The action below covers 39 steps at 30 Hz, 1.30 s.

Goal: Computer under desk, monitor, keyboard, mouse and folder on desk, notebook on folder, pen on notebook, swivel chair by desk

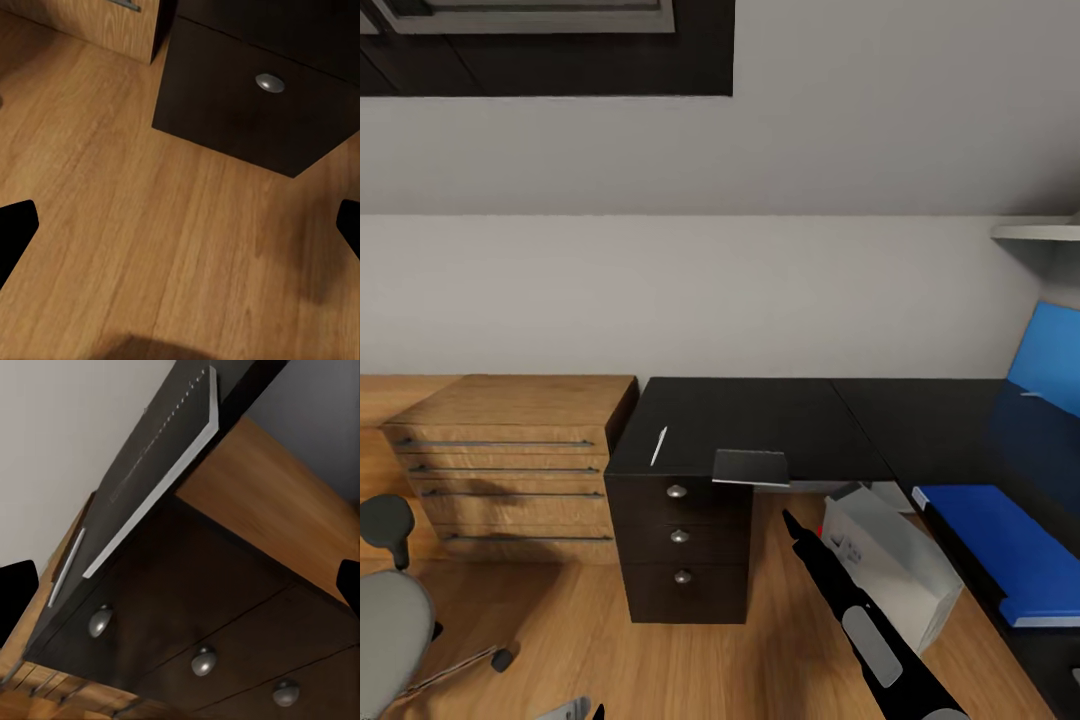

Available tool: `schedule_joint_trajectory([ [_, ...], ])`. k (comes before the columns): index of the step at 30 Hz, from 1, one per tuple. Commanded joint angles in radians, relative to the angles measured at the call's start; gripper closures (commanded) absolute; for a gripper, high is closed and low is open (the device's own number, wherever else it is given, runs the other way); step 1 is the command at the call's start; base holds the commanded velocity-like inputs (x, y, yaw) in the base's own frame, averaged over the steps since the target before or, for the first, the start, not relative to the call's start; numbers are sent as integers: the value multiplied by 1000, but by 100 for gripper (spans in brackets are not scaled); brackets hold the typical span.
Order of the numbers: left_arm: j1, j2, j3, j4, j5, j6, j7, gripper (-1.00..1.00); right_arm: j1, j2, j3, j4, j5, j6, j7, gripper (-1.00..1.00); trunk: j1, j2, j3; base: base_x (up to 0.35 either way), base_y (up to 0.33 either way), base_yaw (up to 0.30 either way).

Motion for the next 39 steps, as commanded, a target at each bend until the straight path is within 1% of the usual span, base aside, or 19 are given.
schedule_joint_trajectory([
  [1, 0, 1, -4, -1, 10, -7, 5, -100, -1, -1, 4, 2, -10, -5, 2, -100, 4, -8, -4, 0, 0, 0],
  [5, 0, 1, -4, -1, 11, -7, 5, -100, -1, -1, 4, 10, -10, -5, 2, -100, 19, -36, -17, 0, 0, 0],
  [13, 0, 2, -3, 12, 12, -7, 5, -100, -1, -1, 4, 16, -10, -5, -2, -100, 19, -36, -17, 33, 0, 0],
  [28, 0, 0, -3, 24, 12, -7, 5, -100, -1, -1, 4, 16, -10, -5, -3, -100, 19, -36, -17, 284, 0, 0],
  [39, 0, -1, -2, 27, 12, -7, 5, -100, -1, -1, 4, 15, -10, -5, -2, -100, 19, -36, -17, 110, 9, 0],
])
